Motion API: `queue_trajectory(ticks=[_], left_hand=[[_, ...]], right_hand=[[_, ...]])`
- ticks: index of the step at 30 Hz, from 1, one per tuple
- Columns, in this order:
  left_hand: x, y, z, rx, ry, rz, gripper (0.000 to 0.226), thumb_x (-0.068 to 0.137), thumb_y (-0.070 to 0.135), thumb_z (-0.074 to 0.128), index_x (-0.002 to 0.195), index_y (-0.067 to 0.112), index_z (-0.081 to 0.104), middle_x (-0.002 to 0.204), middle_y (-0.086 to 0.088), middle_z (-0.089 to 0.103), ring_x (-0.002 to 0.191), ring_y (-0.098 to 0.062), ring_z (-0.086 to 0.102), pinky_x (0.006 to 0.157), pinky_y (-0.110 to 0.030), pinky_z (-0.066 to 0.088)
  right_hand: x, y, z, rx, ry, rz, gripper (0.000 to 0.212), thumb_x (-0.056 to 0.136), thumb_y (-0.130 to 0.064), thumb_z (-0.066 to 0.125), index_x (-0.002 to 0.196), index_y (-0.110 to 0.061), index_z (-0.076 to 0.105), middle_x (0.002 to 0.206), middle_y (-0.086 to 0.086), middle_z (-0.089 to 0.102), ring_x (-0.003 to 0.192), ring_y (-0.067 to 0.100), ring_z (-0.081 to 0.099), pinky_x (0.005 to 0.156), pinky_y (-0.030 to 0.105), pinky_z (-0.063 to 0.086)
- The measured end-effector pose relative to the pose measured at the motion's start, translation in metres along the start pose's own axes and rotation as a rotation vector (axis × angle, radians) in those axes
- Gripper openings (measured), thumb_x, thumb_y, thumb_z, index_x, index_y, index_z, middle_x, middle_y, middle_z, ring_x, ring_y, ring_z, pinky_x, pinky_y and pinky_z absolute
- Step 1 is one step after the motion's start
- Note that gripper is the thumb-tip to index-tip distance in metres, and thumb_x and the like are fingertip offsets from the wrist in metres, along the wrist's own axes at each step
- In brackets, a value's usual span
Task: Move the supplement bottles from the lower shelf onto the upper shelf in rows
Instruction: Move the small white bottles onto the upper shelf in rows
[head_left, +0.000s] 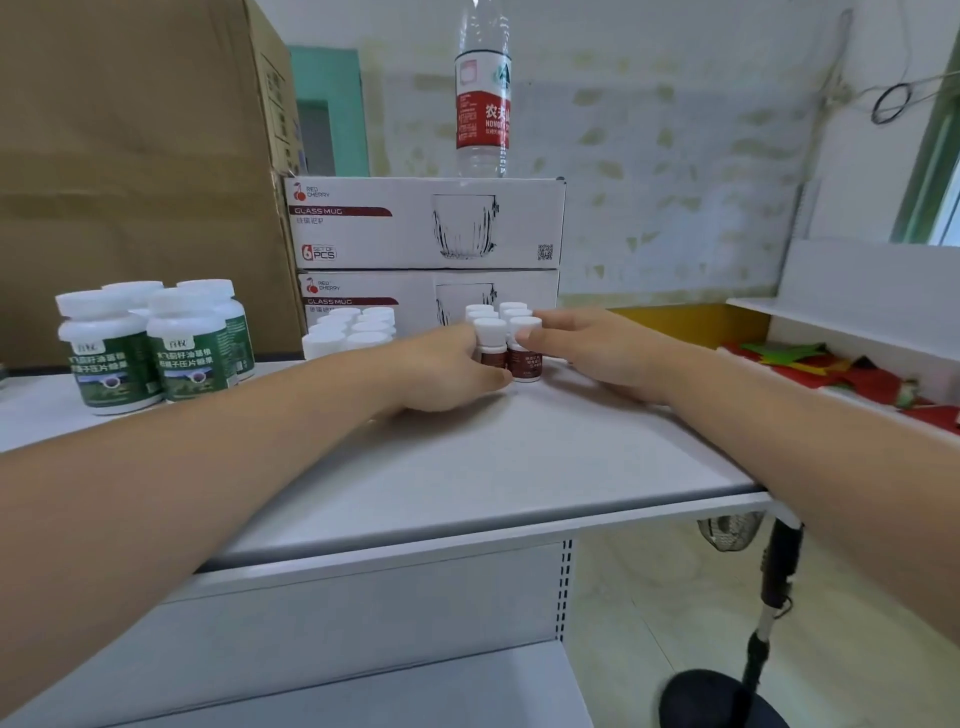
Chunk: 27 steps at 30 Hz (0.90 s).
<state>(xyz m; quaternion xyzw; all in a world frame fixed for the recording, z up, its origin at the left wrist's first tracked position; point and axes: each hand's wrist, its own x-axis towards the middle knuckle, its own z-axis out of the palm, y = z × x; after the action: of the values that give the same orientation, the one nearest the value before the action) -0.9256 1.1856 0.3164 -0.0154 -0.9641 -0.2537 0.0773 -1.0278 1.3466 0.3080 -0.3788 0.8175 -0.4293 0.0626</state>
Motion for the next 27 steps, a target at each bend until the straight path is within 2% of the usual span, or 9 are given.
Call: queue_trajectory(ticks=[3, 7, 11, 13, 16, 19, 21, 25, 27], left_hand=[[0.003, -0.002, 0.0, 0.022, -0.018, -0.006, 0.033, 0.098, 0.029, 0.052, 0.131, 0.026, 0.054, 0.128, 0.004, 0.058, 0.119, -0.019, 0.052, 0.102, -0.029, 0.038], [0.004, -0.002, 0.0, 0.035, -0.032, 0.01, 0.037, 0.098, 0.028, 0.052, 0.135, 0.028, 0.051, 0.131, 0.006, 0.056, 0.121, -0.018, 0.051, 0.103, -0.028, 0.036], [0.007, -0.006, 0.001, 0.011, -0.027, 0.013, 0.039, 0.091, 0.038, 0.057, 0.13, 0.033, 0.054, 0.127, 0.008, 0.06, 0.118, -0.017, 0.054, 0.108, -0.033, 0.036], [0.008, -0.007, 0.0, -0.013, -0.036, 0.011, 0.041, 0.086, 0.039, 0.059, 0.126, 0.032, 0.056, 0.125, 0.007, 0.062, 0.118, -0.017, 0.055, 0.108, -0.037, 0.038], [0.007, -0.006, -0.001, -0.09, -0.042, 0.023, 0.028, 0.094, 0.02, 0.06, 0.12, 0.028, 0.057, 0.123, 0.003, 0.062, 0.114, -0.016, 0.056, 0.093, -0.021, 0.041], [0.008, -0.004, -0.001, -0.118, -0.035, 0.045, 0.025, 0.094, 0.014, 0.059, 0.115, 0.027, 0.056, 0.118, 0.001, 0.063, 0.107, -0.017, 0.056, 0.077, -0.009, 0.038], [0.007, -0.004, -0.001, -0.124, -0.034, 0.051, 0.025, 0.093, 0.011, 0.058, 0.115, 0.023, 0.056, 0.114, -0.002, 0.063, 0.098, -0.015, 0.055, 0.07, -0.006, 0.039], [0.007, -0.003, -0.001, -0.143, -0.054, 0.05, 0.024, 0.092, 0.009, 0.058, 0.113, 0.021, 0.059, 0.111, -0.005, 0.065, 0.095, -0.017, 0.057, 0.083, -0.022, 0.044], [0.009, -0.004, -0.001, -0.152, -0.052, 0.05, 0.025, 0.092, 0.01, 0.058, 0.112, 0.023, 0.06, 0.111, -0.002, 0.065, 0.1, -0.018, 0.058, 0.088, -0.026, 0.044]], right_hand=[[-0.002, -0.005, 0.003, -0.055, -0.005, 0.009, 0.031, 0.1, -0.034, 0.051, 0.125, -0.022, 0.066, 0.124, -0.008, 0.067, 0.117, 0.008, 0.06, 0.105, 0.021, 0.039], [-0.002, -0.005, 0.004, -0.111, 0.004, 0.032, 0.034, 0.099, -0.04, 0.049, 0.123, -0.024, 0.067, 0.124, -0.008, 0.067, 0.12, 0.013, 0.059, 0.112, 0.036, 0.036], [-0.008, -0.018, 0.008, -0.154, -0.015, 0.012, 0.037, 0.103, -0.036, 0.037, 0.128, -0.022, 0.06, 0.131, -0.009, 0.06, 0.123, 0.012, 0.053, 0.107, 0.022, 0.033], [-0.006, -0.023, 0.014, -0.216, -0.026, 0.0, 0.049, 0.092, -0.051, 0.031, 0.132, -0.031, 0.053, 0.134, -0.01, 0.056, 0.127, 0.012, 0.048, 0.113, 0.031, 0.029], [-0.002, -0.024, 0.015, -0.268, -0.004, 0.009, 0.052, 0.089, -0.054, 0.028, 0.127, -0.029, 0.053, 0.134, -0.003, 0.056, 0.126, 0.019, 0.047, 0.111, 0.045, 0.028], [0.001, -0.021, 0.012, -0.233, 0.068, 0.023, 0.038, 0.101, -0.041, 0.031, 0.118, -0.015, 0.054, 0.125, 0.004, 0.055, 0.112, 0.019, 0.049, 0.091, 0.033, 0.037], [0.001, -0.022, 0.012, -0.201, 0.062, 0.018, 0.039, 0.099, -0.044, 0.031, 0.112, -0.017, 0.056, 0.121, 0.002, 0.057, 0.11, 0.018, 0.051, 0.09, 0.032, 0.038], [0.003, -0.023, 0.014, -0.198, 0.045, -0.002, 0.033, 0.102, -0.032, 0.028, 0.089, -0.03, 0.058, 0.12, 0.001, 0.062, 0.113, 0.02, 0.054, 0.106, 0.04, 0.033], [0.003, -0.023, 0.015, -0.166, 0.032, -0.016, 0.036, 0.098, -0.038, 0.029, 0.095, -0.027, 0.063, 0.119, 0.005, 0.066, 0.113, 0.024, 0.057, 0.108, 0.045, 0.034]])
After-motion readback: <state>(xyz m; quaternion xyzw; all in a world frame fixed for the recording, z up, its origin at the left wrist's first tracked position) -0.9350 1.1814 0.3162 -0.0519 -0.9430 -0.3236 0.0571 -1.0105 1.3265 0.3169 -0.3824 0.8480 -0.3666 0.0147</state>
